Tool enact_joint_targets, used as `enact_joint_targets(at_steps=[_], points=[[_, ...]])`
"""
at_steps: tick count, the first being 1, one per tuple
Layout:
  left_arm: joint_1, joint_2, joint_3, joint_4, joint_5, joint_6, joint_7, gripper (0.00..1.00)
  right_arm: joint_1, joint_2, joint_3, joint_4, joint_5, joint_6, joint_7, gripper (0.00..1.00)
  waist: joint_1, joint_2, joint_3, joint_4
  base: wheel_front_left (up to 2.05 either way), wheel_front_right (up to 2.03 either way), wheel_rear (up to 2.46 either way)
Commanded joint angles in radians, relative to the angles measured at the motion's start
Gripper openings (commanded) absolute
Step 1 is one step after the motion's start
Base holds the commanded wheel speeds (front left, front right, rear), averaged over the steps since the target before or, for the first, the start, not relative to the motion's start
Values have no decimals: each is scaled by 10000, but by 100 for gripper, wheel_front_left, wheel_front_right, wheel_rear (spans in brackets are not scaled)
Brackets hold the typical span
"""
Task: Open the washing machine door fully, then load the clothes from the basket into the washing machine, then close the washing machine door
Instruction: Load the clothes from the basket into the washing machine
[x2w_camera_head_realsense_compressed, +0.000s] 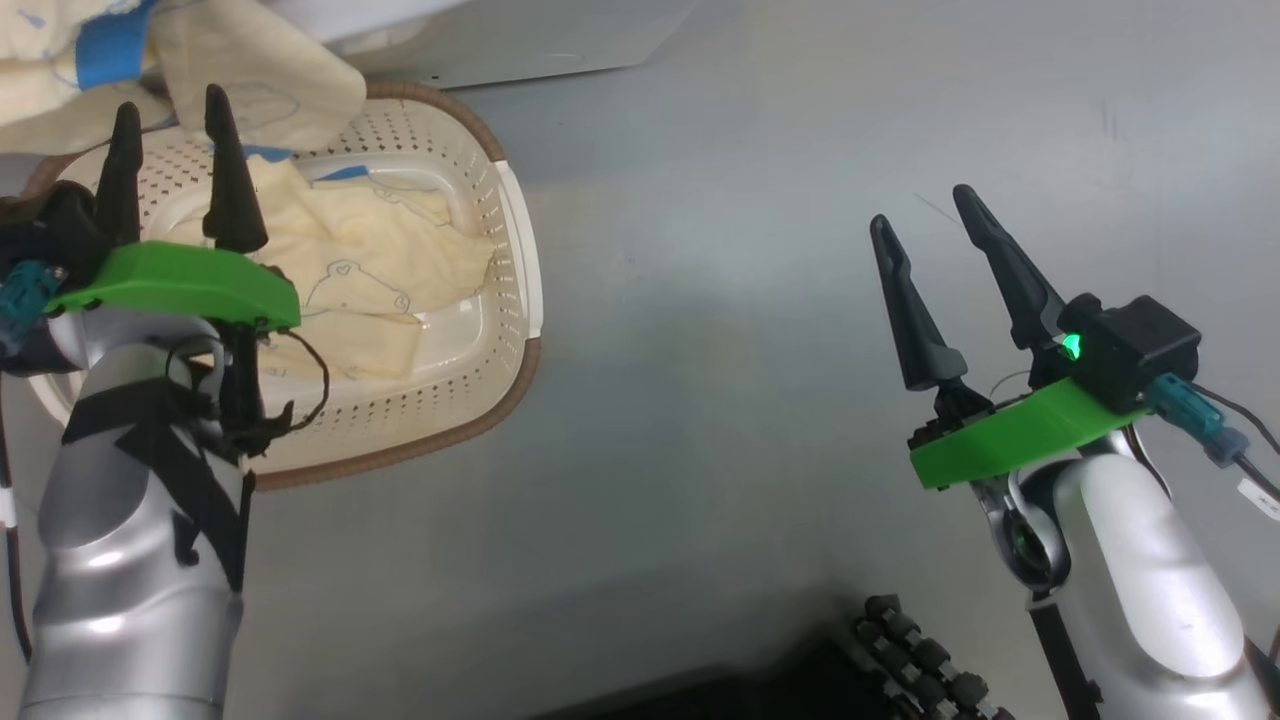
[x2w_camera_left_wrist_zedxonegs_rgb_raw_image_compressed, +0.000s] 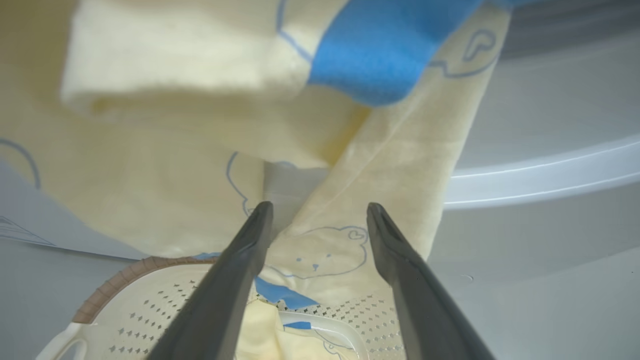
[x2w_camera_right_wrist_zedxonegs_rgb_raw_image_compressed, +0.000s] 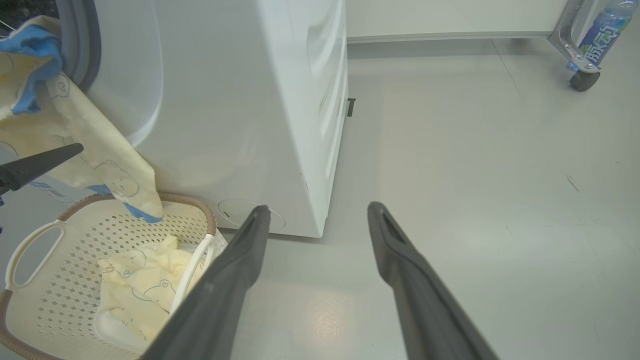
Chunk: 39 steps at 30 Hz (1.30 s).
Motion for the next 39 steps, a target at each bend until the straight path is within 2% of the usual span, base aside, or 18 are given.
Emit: enact_joint_targets(at_steps=[1, 11, 21, 32, 33, 35, 36, 39], points=[[-31, 292, 299, -199, 97, 4, -109, 100, 94, -2, 203, -292, -65, 37, -67, 100, -1, 0, 41, 10, 0, 0, 0], [-390, 175, 592, 71, 202, 4, -109, 100, 9, -64, 246, -363, -101, 37, -67, 100, -1, 0, 273, 43, 0, 0, 0], [-1166, 329, 846, 345, 447, 4, -109, 100, -21, -143, 396, -406, -102, 37, -67, 100, -1, 0, 513, -19, 0, 0, 0], [-1741, 133, 1085, -268, 839, 4, -109, 100, -90, -177, 432, -393, -75, 37, -67, 100, -1, 0, 700, 15, 0, 0, 0], [-1718, 111, 1117, -374, 873, 4, -109, 99, -100, -175, 437, -390, -68, 37, -67, 100, -1, 0, 710, 16, 0, 0, 0], [-1655, 65, 1169, -502, 938, 4, -109, 78, -122, -170, 448, -381, -52, 37, -67, 100, -1, 0, 717, 14, 0, 0, 0], [-1629, 43, 1196, -575, 971, 4, -109, 75, -135, -168, 455, -377, -48, 37, -67, 100, -1, 0, 719, 13, 0, 0, 0], [-1565, -21, 1258, -773, 1088, 4, -109, 56, -148, -167, 463, -375, -43, 37, -67, 100, -1, 0, 722, 18, 0, 0, 0]])
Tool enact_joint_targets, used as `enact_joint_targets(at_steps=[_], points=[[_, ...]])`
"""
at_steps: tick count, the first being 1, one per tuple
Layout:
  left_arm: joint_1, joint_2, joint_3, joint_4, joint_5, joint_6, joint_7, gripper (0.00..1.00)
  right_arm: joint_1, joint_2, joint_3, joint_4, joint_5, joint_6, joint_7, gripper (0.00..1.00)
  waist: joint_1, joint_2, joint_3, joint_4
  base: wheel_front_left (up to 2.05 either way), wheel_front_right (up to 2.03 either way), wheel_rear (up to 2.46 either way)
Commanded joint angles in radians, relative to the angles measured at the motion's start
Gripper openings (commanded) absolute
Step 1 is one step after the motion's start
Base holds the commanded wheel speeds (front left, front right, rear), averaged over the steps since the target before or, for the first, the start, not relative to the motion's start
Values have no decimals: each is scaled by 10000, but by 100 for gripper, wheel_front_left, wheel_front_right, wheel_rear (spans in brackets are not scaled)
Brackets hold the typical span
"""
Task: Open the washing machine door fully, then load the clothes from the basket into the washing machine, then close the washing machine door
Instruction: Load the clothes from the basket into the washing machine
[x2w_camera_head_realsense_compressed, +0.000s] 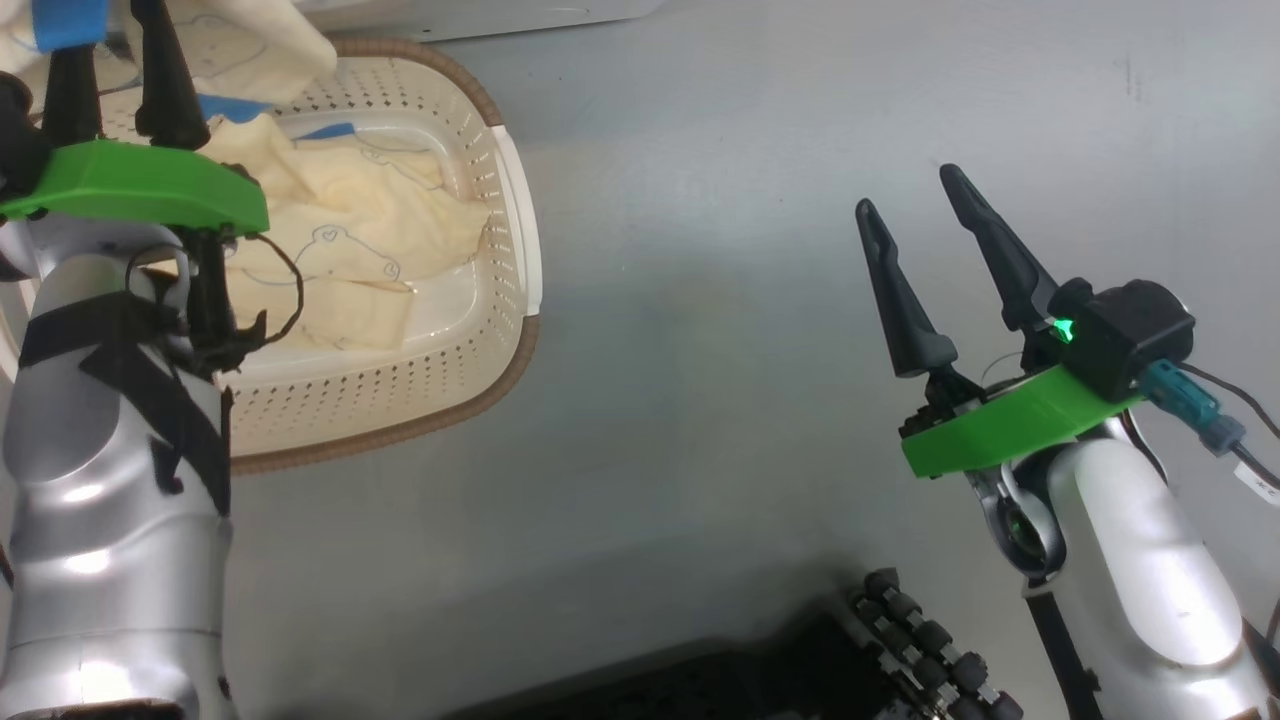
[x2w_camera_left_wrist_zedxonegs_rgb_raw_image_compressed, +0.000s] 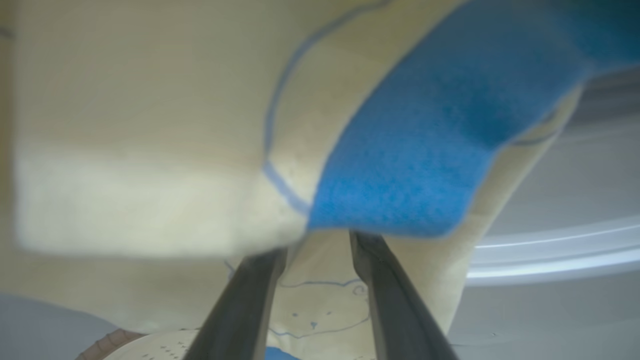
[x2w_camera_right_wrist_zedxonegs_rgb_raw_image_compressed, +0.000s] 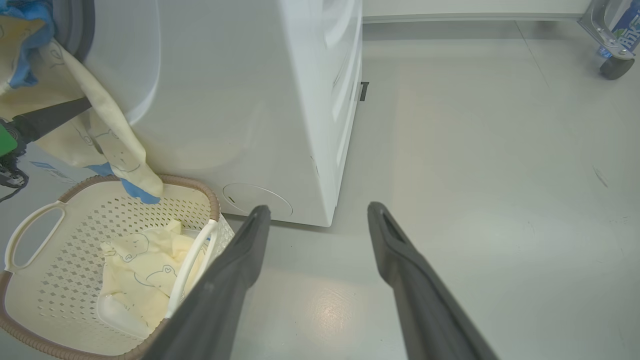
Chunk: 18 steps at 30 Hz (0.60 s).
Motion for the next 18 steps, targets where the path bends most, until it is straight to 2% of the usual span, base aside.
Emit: enact_joint_targets(at_steps=[1, 2, 3, 5, 8, 18], points=[[-254, 260, 358, -779, 143, 4, -128, 48, 141, -94, 187, -230, 11, 37, -67, 100, 0, 0, -1, 7, 0, 0, 0], [-237, 241, 378, -831, 182, 4, -128, 37, 140, -94, 183, -227, 12, 37, -67, 100, 0, 0, -5, 11, 0, 0, 0], [-237, 241, 378, -831, 182, 4, -128, 37, 140, -94, 183, -227, 12, 37, -67, 100, 0, 0, -5, 11, 0, 0, 0], [-216, 210, 411, -937, 244, 4, -128, 25, 138, -93, 168, -226, 13, 37, -67, 100, 0, 0, -14, 20, 0, 0, 0], [-158, 174, 444, -1048, 303, 4, -128, 0, 128, -90, 161, -220, 11, 37, -67, 100, 0, 0, -41, 36, 0, 0, 0], [176, 109, 532, -1290, 499, 4, -128, 0, 97, -84, 117, -240, 11, 37, -67, 100, 0, 0, -110, 126, 0, 0, 0]])
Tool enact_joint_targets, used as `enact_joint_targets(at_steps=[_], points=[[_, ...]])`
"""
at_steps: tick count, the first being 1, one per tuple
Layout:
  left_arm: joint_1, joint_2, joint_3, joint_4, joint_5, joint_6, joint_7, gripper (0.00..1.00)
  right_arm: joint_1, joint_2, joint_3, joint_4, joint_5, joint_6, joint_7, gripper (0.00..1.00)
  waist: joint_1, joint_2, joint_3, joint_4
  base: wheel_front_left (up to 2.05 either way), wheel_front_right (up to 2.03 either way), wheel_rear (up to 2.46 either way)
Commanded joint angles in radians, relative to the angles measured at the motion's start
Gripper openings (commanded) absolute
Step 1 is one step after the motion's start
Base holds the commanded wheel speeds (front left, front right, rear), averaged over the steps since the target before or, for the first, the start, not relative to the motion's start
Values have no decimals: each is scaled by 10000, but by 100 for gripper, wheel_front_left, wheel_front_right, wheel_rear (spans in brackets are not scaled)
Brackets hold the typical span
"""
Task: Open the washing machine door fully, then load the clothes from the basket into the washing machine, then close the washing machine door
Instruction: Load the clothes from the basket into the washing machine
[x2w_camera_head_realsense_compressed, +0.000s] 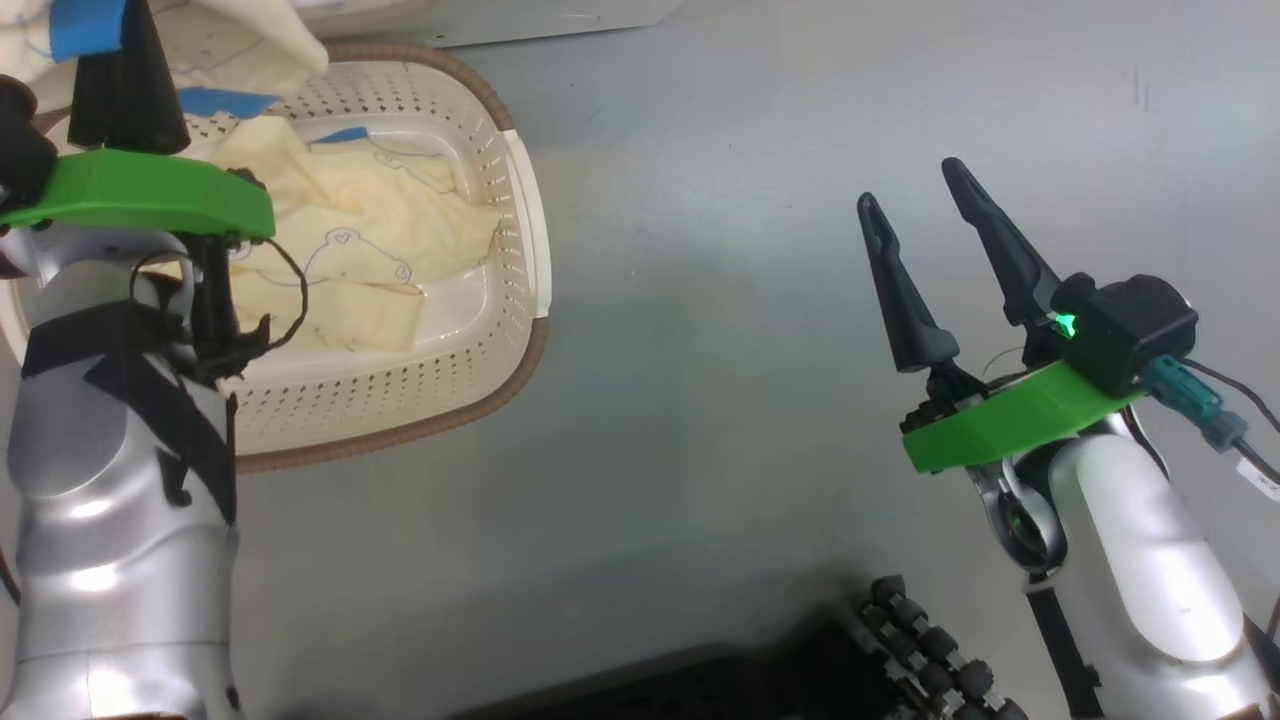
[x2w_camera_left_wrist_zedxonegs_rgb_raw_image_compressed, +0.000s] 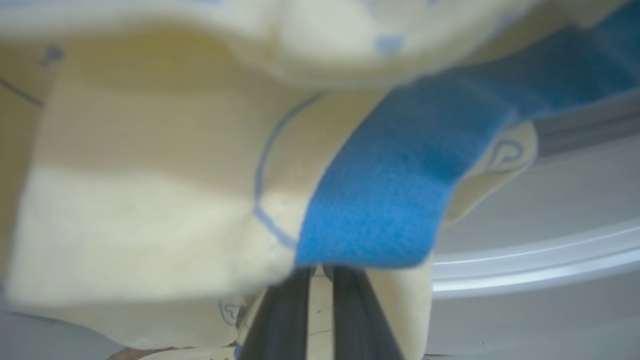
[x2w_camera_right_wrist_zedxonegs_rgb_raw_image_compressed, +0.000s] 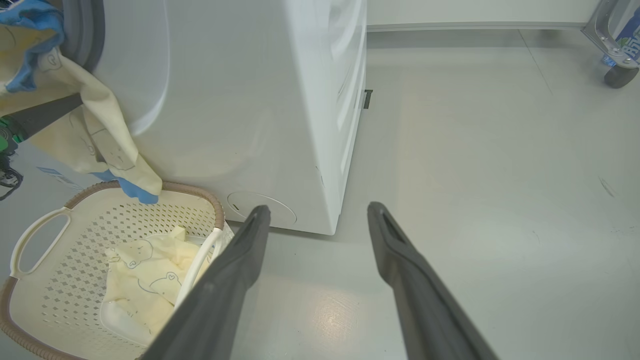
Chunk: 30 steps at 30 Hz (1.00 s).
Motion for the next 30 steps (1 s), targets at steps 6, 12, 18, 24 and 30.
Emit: enact_joint_targets(at_steps=[6, 12, 18, 24, 30], points=[[62, 301, 403, -786, 225, 6, -149, 0, 180, -75, 110, -248, 14, 37, -67, 100, 0, 0, -33, 72, 0, 0, 0], [297, 268, 540, -1057, 437, 6, -149, 0, 170, -61, 116, -218, 26, 37, -67, 100, 0, 0, -123, 147, 0, 0, 0], [541, 225, 537, -1352, 578, 6, -149, 0, 168, -43, 109, -195, 38, 37, -67, 100, 0, 0, -227, 222, 0, 0, 0], [997, 136, 342, -1866, 664, 6, -149, 0, 186, -23, 97, -183, 50, 37, -67, 100, 0, 0, -325, 303, 0, 0, 0], [1431, 65, 56, -2253, 644, 6, -149, 0, 197, -8, 72, -163, 61, 37, -67, 100, 0, 0, -393, 387, 0, 0, 0]])
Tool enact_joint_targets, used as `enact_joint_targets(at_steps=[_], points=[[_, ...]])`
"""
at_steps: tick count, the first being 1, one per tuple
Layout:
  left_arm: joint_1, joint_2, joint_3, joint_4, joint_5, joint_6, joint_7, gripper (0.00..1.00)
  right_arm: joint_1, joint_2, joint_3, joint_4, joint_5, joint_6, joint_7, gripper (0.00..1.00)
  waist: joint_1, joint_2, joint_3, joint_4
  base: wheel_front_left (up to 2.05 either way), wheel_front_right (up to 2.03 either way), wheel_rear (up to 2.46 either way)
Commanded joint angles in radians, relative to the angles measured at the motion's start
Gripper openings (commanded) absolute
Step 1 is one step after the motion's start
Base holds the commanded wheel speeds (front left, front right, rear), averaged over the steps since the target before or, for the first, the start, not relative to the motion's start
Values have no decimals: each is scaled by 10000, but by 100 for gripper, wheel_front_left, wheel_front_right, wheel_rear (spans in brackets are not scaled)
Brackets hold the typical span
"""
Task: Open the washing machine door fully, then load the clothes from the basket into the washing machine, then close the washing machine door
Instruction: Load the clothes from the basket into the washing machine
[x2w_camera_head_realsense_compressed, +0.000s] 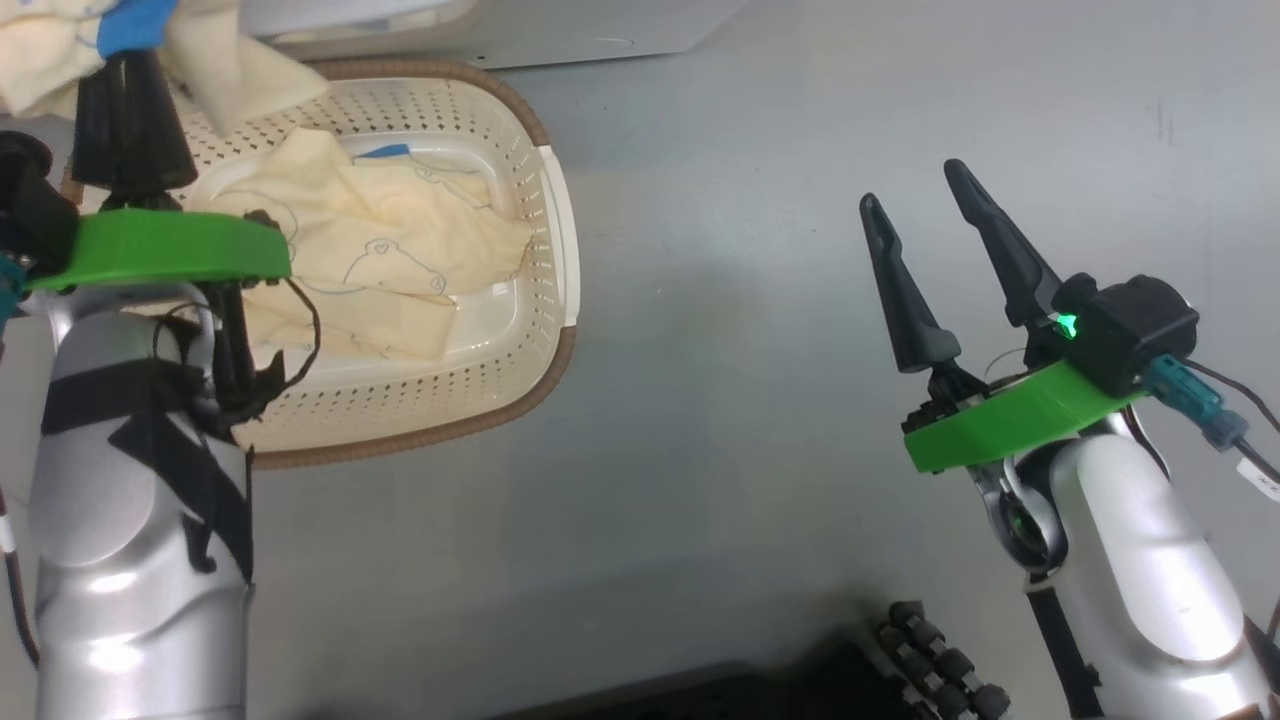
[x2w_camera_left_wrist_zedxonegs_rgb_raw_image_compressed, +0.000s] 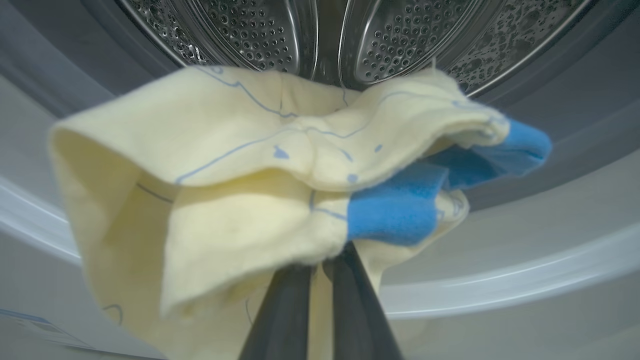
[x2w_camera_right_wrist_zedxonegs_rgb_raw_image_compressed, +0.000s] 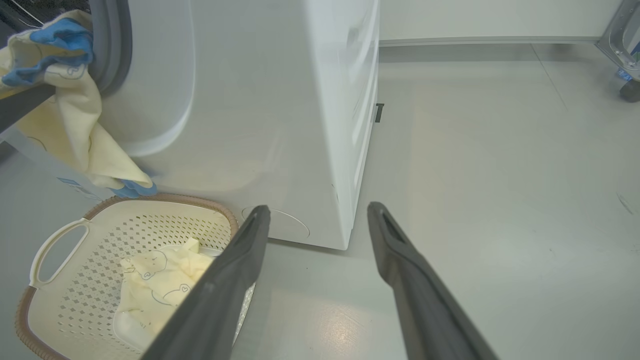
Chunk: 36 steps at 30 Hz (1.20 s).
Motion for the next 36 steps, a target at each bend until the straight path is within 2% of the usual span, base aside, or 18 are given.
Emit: enact_joint_targets(at_steps=[1, 12, 23, 36], points=[[331, 197, 120, -394, 93, 6, -65, 0, 198, -7, 118, -225, 61, 37, -67, 100, 0, 0, -12, 13, 0, 0, 0], [747, 207, -185, -918, 147, 109, -65, 0, 257, 25, 165, -169, 100, 37, -67, 100, 0, 0, -269, 49, 0, 0, 0], [349, 842, -34, -801, 429, 163, -65, 0, 440, 64, 310, -91, 280, 37, -67, 100, 0, 0, -653, -197, 0, 0, 0], [-901, 1766, -203, 257, 723, 177, 259, 0, 664, 72, 627, -14, 709, 37, -67, 100, 0, 0, -984, -618, 0, 0, 0]])
